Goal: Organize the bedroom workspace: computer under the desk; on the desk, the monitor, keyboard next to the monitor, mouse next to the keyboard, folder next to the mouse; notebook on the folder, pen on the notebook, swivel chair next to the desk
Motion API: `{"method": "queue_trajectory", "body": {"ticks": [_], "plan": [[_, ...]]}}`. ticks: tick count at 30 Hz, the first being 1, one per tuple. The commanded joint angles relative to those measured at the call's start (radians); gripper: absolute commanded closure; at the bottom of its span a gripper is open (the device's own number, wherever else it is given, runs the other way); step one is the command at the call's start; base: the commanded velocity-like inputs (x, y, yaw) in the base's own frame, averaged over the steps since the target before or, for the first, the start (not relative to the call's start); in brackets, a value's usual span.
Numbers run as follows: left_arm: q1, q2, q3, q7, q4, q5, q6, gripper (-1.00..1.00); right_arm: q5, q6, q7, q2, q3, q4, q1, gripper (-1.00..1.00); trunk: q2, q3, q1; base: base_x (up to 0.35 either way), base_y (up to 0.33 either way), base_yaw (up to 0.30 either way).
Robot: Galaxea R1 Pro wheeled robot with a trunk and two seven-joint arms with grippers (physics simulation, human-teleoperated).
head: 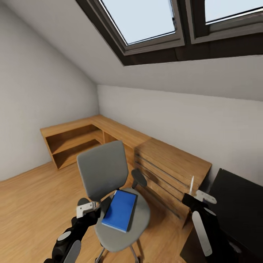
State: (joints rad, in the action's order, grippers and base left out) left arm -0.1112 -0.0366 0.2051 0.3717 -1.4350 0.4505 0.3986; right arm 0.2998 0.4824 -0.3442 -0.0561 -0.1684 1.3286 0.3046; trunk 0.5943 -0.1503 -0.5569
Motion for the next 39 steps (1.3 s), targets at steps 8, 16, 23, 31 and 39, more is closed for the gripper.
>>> {"method": "queue_trajectory", "body": {"ticks": [8, 16, 23, 31, 39], "plan": [[-0.001, -0.002, 0.003, 0.01, 0.014, 0.008, -0.001, -1.0, 0.049, 0.016, -0.007, 0.001, -0.039, 0.034, 0.001, 1.0, 0.002, -0.002, 0.0, 0.0, -0.134, -0.279], [-0.001, -0.002, 0.003, 0.01, 0.015, 0.008, -0.001, -1.0, 0.053, 0.022, -0.007, 0.001, -0.067, 0.036, 0.001, 1.0, 0.002, -0.002, 0.0, 0.0, -0.307, -0.291], [-0.001, -0.002, 0.003, 0.01, 0.015, 0.007, -0.001, -1.0, 0.05, 0.021, -0.006, 0.001, -0.067, 0.023, 0.001, 1.0, 0.002, -0.002, 0.0, 0.0, -0.31, -0.18], [-0.001, -0.002, 0.004, 0.01, 0.013, 0.008, -0.001, -1.0, 0.046, 0.015, 0.0, 0.001, -0.058, -0.054, 0.002, 1.0, 0.002, -0.002, 0.0, 0.0, -0.056, -0.011], [0.002, -0.002, 0.004, 0.01, 0.013, 0.007, -0.001, -1.0, 0.041, 0.01, 0.004, 0.01, -0.052, -0.111, 0.002, 1.0, 0.002, -0.002, 0.0, 0.068, -0.003, -0.001]]}}
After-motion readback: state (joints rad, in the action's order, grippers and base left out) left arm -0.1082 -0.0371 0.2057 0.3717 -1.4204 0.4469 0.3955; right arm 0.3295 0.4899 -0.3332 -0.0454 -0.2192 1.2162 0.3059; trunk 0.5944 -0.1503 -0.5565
